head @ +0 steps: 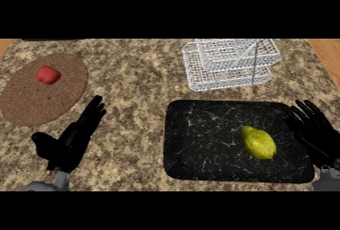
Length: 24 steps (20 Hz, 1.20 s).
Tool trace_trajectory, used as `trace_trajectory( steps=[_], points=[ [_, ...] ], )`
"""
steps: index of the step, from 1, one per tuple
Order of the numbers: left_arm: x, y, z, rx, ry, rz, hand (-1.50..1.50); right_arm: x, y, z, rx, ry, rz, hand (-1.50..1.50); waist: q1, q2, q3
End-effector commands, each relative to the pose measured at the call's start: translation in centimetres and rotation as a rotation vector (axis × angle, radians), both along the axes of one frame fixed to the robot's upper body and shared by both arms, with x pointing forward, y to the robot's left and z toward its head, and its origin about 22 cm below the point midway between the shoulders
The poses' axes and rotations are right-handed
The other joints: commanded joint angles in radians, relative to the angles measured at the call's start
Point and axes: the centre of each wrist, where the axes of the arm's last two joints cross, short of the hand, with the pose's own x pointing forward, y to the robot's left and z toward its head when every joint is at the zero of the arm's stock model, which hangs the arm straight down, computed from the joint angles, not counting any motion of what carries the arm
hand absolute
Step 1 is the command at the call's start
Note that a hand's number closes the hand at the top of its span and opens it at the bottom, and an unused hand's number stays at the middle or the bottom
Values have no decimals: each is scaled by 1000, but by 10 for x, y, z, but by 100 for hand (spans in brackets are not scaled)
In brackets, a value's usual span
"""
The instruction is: Pick the pear from the tray and place it in the tiered basket
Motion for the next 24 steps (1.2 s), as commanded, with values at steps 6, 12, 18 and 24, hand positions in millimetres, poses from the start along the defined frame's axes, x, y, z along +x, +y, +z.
trace_trajectory(
  steps=[6,12,18,24],
  points=[
    [27,-25,6,-19,67,-30,0,-48,-63,33,-162,-35,293,-150,16,-11,-3],
    [40,-21,17,-13,62,-14,0,-35,-92,122,-537,154,361,-150,22,-11,-6],
    [40,-19,12,-15,64,-26,0,-18,-62,178,-708,341,476,-150,35,-9,-5],
    [50,-20,14,-3,49,-23,0,9,-12,208,-670,389,572,-150,41,-7,-4]
  ],
)
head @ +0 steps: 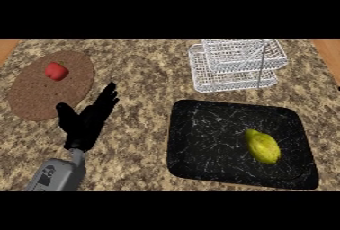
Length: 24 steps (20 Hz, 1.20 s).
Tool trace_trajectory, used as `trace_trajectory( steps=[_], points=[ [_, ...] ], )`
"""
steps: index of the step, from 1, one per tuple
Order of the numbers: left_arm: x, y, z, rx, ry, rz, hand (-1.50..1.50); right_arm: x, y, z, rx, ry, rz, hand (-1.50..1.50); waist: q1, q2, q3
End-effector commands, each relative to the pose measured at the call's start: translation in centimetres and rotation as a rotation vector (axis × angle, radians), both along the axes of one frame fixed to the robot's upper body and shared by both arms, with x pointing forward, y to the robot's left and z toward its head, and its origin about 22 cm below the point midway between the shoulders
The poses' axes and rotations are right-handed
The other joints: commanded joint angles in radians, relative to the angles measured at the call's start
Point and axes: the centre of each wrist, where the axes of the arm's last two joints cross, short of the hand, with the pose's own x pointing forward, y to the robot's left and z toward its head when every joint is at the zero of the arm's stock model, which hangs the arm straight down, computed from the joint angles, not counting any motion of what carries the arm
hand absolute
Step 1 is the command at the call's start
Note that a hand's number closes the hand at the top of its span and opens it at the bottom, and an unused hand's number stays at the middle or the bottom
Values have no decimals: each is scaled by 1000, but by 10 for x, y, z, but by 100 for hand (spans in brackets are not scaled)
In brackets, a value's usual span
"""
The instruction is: Pick the pear from the tray and place it in the tiered basket
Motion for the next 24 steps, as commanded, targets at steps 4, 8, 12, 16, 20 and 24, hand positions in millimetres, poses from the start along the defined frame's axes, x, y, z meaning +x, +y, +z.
trace_trajectory(
  steps=[4,8,12,16,20,24],
  points=[
    [-11,10,-13,11,6,-26,0,14,53,17,-63,114,42,-150,3,1,1],
    [-4,6,-2,-25,5,-13,0,8,67,15,-162,201,75,-150,-1,0,1],
    [16,7,9,2,6,-17,0,3,87,-19,-173,235,88,-150,-5,1,2],
    [5,15,19,-16,7,5,0,-10,75,-20,-151,266,118,-150,-8,-1,2],
    [7,-2,-5,-5,12,-10,0,23,87,-34,-164,302,119,-150,1,3,2],
    [-8,6,-12,-27,-2,-2,0,-8,90,-33,-198,300,81,-150,-5,0,2]
  ],
)
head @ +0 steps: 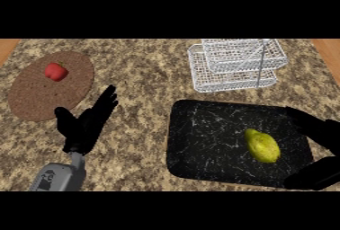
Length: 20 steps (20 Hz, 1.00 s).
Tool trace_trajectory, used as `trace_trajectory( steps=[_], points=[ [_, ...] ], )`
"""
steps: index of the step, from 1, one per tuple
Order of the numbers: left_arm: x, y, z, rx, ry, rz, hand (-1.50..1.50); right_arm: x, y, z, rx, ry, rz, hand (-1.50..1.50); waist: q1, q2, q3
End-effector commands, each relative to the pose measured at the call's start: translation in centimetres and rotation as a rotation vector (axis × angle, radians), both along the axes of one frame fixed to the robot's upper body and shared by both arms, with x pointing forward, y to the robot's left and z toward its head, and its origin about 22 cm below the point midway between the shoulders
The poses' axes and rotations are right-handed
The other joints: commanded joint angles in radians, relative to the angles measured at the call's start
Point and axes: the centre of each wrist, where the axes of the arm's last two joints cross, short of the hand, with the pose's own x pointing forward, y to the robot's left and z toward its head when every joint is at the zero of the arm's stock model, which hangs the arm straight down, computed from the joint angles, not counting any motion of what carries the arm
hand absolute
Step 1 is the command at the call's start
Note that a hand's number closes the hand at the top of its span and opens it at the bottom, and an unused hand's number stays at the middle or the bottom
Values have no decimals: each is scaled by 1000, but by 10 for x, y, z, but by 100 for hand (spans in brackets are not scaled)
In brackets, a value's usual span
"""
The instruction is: Pick the pear from the tray and place it in the tiered basket
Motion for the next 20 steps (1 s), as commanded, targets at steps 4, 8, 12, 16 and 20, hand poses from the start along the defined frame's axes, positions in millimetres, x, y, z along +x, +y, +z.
trace_trajectory(
  steps=[4,8,12,16,20],
  points=[
    [3,12,-2,3,0,15,0,-1,8,-46,-86,18,-13,-150,4,1,0],
    [3,-2,2,4,3,27,0,-19,-12,-24,-79,15,-47,-150,-3,-1,0],
    [-7,-16,-11,-10,14,13,0,-8,19,-53,-78,28,-54,-150,1,0,0],
    [-13,-7,6,-5,3,3,0,-5,-9,-46,-46,17,-71,-150,1,0,0],
    [-1,-5,-13,2,1,-3,0,2,26,-56,-29,11,-77,-150,1,0,0]
  ],
)
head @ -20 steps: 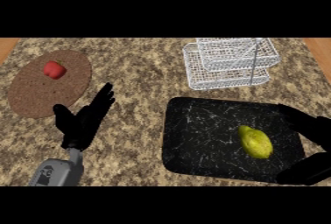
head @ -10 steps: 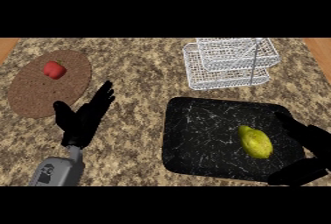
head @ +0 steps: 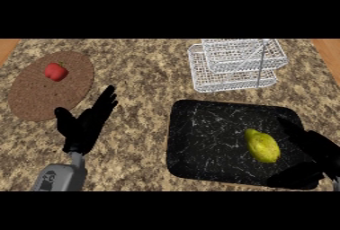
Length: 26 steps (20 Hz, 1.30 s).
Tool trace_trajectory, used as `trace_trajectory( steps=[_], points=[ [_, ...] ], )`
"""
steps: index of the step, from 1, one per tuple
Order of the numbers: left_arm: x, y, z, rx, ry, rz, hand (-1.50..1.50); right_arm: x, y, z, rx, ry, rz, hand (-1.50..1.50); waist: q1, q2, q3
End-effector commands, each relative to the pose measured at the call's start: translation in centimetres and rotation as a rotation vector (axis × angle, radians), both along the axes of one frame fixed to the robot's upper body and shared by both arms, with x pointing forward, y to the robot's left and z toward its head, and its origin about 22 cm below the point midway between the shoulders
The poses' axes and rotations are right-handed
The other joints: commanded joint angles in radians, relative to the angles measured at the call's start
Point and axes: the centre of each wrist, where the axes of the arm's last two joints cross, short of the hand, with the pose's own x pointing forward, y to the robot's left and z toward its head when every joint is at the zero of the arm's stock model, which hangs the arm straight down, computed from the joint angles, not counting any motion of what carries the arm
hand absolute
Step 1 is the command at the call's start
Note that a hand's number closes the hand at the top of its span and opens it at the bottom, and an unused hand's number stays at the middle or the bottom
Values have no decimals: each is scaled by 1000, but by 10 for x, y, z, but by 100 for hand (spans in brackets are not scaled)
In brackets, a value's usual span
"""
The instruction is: Pick the pear from the tray and place it in the tiered basket
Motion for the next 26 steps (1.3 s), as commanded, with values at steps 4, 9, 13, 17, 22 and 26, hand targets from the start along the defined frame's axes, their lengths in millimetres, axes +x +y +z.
trace_trajectory(
  steps=[4,9,13,17,22,26],
  points=[
    [-9,11,-1,27,-4,-12,0,4,-9,-32,14,32,-11,-150,2,0,0],
    [9,2,19,2,6,1,0,1,4,-42,23,24,-25,-150,0,0,0],
    [4,-14,12,4,0,-7,0,13,7,-52,19,21,-32,-150,4,1,0],
    [8,3,-2,0,-1,5,0,14,22,-62,30,36,-22,-150,5,3,0],
    [4,-9,7,-8,3,1,0,-1,28,-74,132,-3,61,150,9,0,1],
    [2,1,-2,12,20,-20,0,9,36,-65,90,-71,84,150,10,2,0]
  ],
)
